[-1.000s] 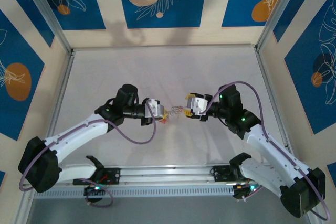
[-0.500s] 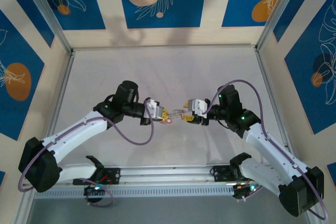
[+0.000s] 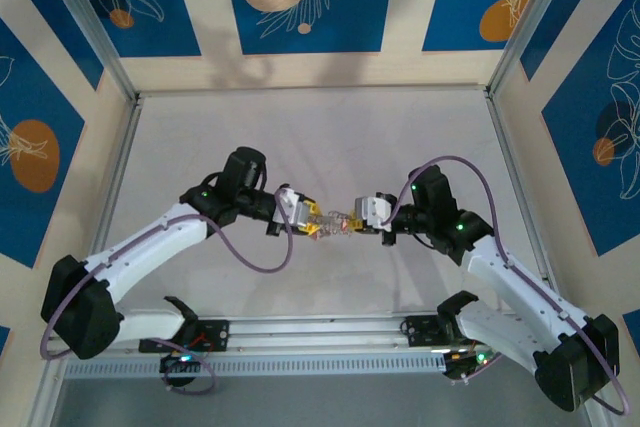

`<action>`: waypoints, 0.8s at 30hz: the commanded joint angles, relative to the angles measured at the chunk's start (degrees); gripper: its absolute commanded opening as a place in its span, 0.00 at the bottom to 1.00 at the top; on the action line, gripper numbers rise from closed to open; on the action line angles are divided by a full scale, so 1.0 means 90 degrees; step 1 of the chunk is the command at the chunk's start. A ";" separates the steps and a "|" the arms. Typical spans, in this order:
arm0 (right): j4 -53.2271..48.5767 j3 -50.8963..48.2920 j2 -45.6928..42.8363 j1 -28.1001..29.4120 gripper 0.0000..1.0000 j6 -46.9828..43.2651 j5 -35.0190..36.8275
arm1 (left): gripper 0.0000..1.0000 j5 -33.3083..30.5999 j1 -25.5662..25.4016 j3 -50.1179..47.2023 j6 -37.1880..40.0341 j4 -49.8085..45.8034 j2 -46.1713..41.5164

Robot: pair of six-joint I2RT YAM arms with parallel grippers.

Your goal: Put the keys on the keyring

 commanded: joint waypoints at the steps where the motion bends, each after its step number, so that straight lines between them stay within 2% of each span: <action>1: 0.0756 -0.0217 -0.0150 0.0139 0.00 -0.0130 0.0709 | 0.37 0.0027 0.0032 0.0343 0.0141 -0.0339 0.0121; 6: 0.1297 -0.0412 -0.0184 0.0523 0.00 -0.0957 0.1682 | 0.46 0.0008 0.0034 0.0295 0.0186 -0.0387 0.0093; 9: 0.1747 -0.0592 -0.0103 0.0912 0.00 -0.1655 0.2694 | 0.47 -0.0020 0.0038 0.0267 0.0111 -0.0383 0.0110; 14: 0.3078 -0.1236 -0.0102 0.1339 0.00 -0.3128 0.3829 | 0.48 -0.0100 0.0031 0.0199 -0.0059 -0.0333 0.0116; 18: 0.3078 -0.1429 -0.0166 0.1403 0.00 -0.3681 0.3819 | 0.48 -0.0235 0.0019 0.0183 -0.0035 -0.0472 0.0196; 24: 0.3299 -0.1604 0.0025 0.1394 0.00 -0.3717 0.3725 | 0.46 -0.0352 -0.0005 -0.0063 -0.0171 -0.0220 0.0496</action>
